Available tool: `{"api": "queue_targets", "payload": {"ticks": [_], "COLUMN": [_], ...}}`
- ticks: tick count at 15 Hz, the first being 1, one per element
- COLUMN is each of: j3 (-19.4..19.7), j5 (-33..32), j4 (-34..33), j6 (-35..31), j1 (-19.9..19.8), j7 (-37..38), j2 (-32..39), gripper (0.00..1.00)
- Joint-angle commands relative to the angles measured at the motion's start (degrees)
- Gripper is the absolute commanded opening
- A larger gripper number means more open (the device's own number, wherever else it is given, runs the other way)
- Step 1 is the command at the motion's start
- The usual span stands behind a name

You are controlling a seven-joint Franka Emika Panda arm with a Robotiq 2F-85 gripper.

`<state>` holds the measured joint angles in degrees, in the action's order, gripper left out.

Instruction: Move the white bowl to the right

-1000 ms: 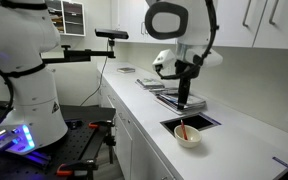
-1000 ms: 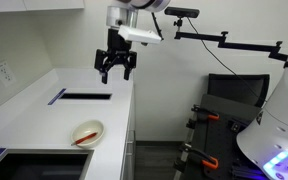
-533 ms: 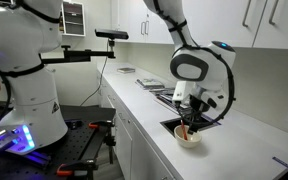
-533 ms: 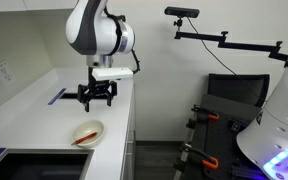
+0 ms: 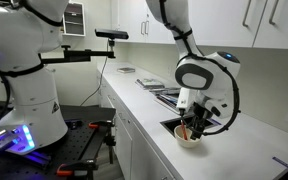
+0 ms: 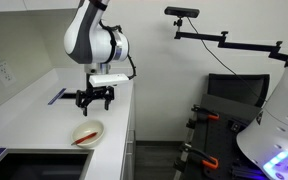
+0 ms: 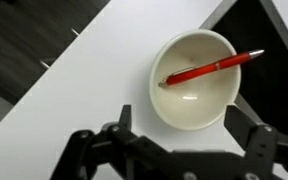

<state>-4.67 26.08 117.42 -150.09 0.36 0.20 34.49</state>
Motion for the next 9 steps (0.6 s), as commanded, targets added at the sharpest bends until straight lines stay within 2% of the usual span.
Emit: {"api": "queue_targets", "payload": {"ticks": [1,6,9], "j3": [-3.84,-7.34,-8.9], "j5": [0.11,0.31,1.36], "j4": [0.78,-0.83,-3.74], "j6": [0.93,3.28,3.58], "j1": [-4.59,-10.63,-12.53], "j7": [-6.3,-16.53,-16.81], "j2": [0.27,4.86,9.07], "gripper": [1.0,1.0,1.0]}}
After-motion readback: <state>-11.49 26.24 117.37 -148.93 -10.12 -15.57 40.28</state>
